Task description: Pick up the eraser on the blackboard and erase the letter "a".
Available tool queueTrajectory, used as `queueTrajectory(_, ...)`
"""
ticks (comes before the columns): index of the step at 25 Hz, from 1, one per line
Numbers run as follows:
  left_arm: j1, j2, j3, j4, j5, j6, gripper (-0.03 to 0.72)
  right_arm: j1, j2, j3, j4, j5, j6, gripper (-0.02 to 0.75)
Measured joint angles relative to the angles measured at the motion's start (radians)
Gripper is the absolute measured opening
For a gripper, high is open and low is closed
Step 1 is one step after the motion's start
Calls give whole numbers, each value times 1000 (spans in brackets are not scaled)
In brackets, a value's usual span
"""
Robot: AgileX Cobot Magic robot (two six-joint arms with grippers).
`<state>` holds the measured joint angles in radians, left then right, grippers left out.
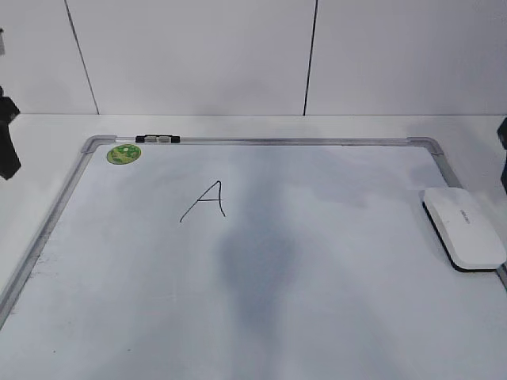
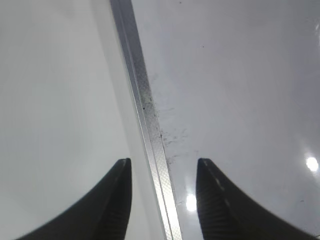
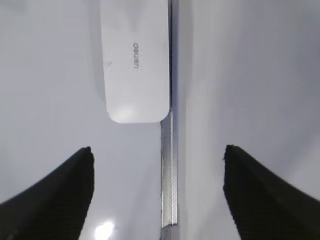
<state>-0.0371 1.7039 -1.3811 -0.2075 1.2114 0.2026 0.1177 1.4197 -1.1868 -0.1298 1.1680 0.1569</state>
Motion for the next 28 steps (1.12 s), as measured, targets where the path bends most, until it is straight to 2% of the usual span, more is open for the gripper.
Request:
queueTrajectory(7, 0, -191, 0, -42, 15, -39, 320, 0, -149, 0, 10, 61, -22, 627)
queueTrajectory(11, 0, -318, 24, -44, 21, -44, 320, 0, -229, 22, 24, 67, -31, 592)
queueTrajectory(18, 0, -615, 261, -48, 27, -46, 317, 0, -421, 207, 25, 68, -37, 580)
queueTrajectory(23, 0, -840, 434, -46, 31, -46, 311, 0, -637, 380, 27, 74, -39, 580)
queueTrajectory(28, 0, -1064, 555, -46, 34, -48, 307, 0, -886, 490, 29, 81, -39, 580)
